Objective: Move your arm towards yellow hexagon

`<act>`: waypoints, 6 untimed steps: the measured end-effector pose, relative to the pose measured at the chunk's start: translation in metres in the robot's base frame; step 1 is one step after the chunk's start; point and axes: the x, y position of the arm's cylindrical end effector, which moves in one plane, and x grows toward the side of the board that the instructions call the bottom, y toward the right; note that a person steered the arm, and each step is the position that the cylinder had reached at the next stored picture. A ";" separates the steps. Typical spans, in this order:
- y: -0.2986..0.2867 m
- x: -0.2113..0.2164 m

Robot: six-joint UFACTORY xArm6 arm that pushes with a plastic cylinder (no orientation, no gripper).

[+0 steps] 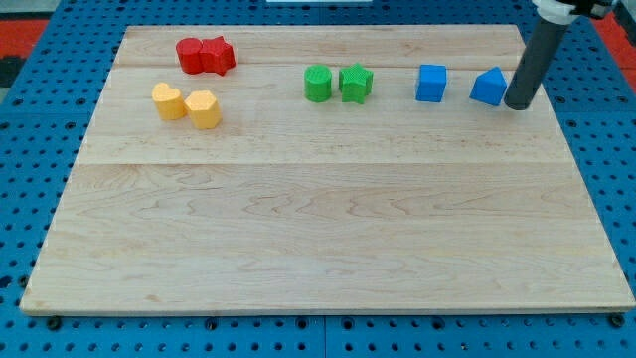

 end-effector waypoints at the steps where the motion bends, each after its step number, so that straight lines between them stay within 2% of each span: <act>1: 0.000 -0.010; 2: -0.007 0.018; 3: -0.050 0.031; 4: -0.123 0.045; 6: -0.315 0.064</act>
